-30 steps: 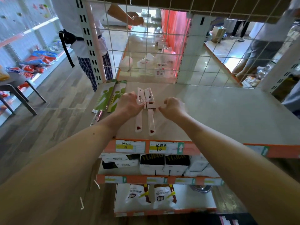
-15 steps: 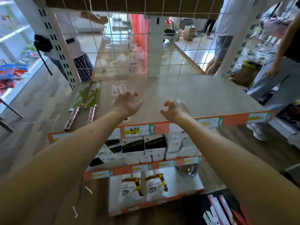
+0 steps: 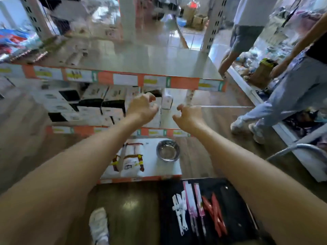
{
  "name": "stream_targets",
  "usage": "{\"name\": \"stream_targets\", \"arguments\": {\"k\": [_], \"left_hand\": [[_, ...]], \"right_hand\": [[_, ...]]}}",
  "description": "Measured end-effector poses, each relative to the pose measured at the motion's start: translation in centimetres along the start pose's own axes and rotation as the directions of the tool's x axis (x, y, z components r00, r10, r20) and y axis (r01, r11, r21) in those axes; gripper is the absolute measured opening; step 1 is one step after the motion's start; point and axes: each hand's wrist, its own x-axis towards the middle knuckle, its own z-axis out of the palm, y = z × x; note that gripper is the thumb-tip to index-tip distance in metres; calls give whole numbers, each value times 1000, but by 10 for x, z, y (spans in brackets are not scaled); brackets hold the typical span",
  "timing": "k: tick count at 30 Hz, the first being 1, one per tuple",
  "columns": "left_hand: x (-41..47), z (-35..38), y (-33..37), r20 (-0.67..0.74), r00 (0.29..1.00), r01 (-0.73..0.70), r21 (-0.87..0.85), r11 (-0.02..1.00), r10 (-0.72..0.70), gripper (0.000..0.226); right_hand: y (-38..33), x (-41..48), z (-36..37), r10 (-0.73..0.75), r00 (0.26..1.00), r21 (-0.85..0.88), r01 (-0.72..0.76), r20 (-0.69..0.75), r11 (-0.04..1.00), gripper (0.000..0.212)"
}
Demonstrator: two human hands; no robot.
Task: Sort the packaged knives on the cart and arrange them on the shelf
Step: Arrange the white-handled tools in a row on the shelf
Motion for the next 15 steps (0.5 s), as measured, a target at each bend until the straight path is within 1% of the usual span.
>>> {"name": "stream_targets", "arguments": {"k": [3,6,11,15], "left_hand": [[-42,37,29,73,996,53,-29,998,-51,38],[-73,61,44,164,982,91,13,996,-92,39],[-99,97,47,268,956,114,25,993,-117,36],[-113,140,40,365,924,120,11,993,-115,32]], "right_hand": [[51,-33,8,31,998,19,-32,56,999,43],[84,-58,18,83,991,59,-89,102,994,40],[119,-86,34,108,984,58,-117,140,991,37],[149,-105,66,178,963,84,-198,202,977,35]]}}
